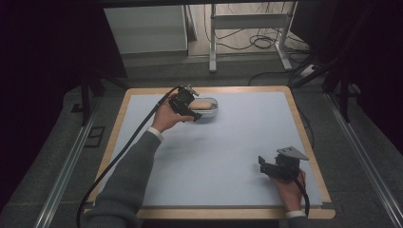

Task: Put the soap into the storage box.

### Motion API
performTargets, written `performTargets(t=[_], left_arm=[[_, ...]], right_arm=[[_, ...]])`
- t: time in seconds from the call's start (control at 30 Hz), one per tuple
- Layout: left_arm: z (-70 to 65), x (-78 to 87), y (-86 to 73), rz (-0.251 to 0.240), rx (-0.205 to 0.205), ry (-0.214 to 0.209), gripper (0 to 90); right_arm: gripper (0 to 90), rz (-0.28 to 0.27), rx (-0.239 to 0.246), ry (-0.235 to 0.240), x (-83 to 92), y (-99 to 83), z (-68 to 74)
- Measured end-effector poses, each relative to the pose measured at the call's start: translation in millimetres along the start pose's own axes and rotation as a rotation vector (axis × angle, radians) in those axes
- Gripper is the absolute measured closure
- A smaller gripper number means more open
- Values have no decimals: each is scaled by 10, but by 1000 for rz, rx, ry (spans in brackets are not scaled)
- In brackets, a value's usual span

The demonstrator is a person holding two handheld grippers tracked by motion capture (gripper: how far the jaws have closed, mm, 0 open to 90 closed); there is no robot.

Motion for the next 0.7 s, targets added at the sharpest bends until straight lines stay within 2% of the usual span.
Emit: performTargets(t=[0.17,0.37,0.53,0.7], left_arm=[[-133,214,-267,-54,27,-1,248],[-267,362,-679,-73,76,-32,240],[-384,418,-995,-101,113,-17,240],[-483,453,-1253,-105,140,10,240]], right_arm=[[99,-1,-2,-3,1,0,-2],[99,2,1,-5,-1,0,0],[99,2,0,-8,-2,0,2],[99,2,0,-11,-2,0,3]])
Point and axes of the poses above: each handheld gripper's, and its own axes: x roughly backward along the jaws, y roughly out of its top, z roughly to its left, the point moved 1 cm from there along -x, roughly forward along the jaws, and after that the axes turned 6 degrees about -x, right-handed, at the moved point
